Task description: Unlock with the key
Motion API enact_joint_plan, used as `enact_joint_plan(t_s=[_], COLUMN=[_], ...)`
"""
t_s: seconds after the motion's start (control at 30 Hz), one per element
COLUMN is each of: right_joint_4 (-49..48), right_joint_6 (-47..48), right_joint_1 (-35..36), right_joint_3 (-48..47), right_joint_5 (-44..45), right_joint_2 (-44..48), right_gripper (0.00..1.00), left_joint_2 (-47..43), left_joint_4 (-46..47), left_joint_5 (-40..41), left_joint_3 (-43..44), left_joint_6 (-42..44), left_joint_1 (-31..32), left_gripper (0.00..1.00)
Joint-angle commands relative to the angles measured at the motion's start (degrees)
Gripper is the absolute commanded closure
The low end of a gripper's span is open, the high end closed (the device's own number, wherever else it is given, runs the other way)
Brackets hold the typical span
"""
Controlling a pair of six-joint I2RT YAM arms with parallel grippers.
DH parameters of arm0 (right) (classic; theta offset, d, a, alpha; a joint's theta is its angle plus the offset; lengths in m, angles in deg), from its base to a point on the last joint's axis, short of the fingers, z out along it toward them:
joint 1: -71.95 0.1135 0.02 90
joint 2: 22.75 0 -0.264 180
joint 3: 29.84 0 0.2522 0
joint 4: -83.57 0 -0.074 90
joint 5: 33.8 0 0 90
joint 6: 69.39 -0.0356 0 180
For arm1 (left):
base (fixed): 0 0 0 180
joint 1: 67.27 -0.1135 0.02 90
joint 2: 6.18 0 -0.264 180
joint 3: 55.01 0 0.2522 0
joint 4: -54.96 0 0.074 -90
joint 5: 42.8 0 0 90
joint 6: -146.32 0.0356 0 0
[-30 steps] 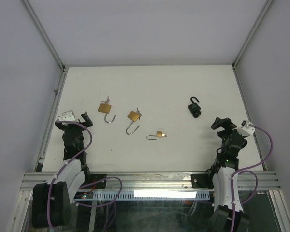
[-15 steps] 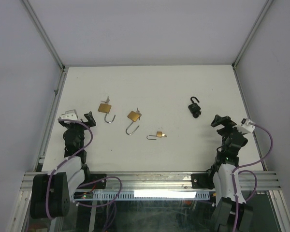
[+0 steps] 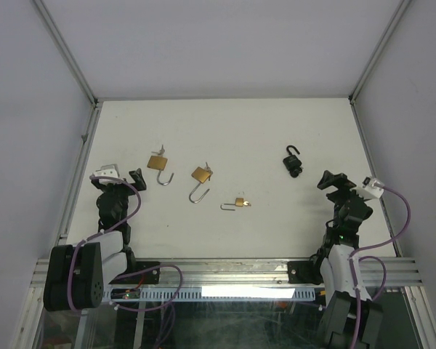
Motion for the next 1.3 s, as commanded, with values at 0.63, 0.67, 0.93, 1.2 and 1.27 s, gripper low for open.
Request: enact_joint_plan(t_s=[0.63, 0.67, 0.93, 1.2, 1.27], right_joint_4=[-9.5, -9.6, -8.6, -4.7, -4.7], right_joint_6=[1.0, 1.0, 1.1, 1.6, 1.4], right_joint_1=[-0.2, -0.2, -0.3, -0.3, -0.3], right_joint_3=[4.1, 4.1, 4.2, 4.0, 4.3], right_joint_5=[0.2, 0.2, 0.0, 1.9, 2.2], right_joint_2=[-4.1, -4.0, -2.9, 1.5, 2.0], right_gripper=[0.01, 0.01, 0.01, 0.01, 0.01], left_joint_2=[6.7, 6.6, 6.3, 2.8, 2.0], left_joint_4=[5.1, 5.1, 5.4, -1.9, -2.6], left_joint_5=[-2.8, -2.8, -2.5, -8.4, -9.7], left_joint_3=[4.2, 4.3, 3.8, 4.7, 4.6], left_joint_6=[-0.8, -0.7, -0.8, -0.8, -0.7], left_joint_1=[-0.4, -0.4, -0.4, -0.5, -0.5], left_gripper=[0.01, 0.01, 0.01, 0.01, 0.01])
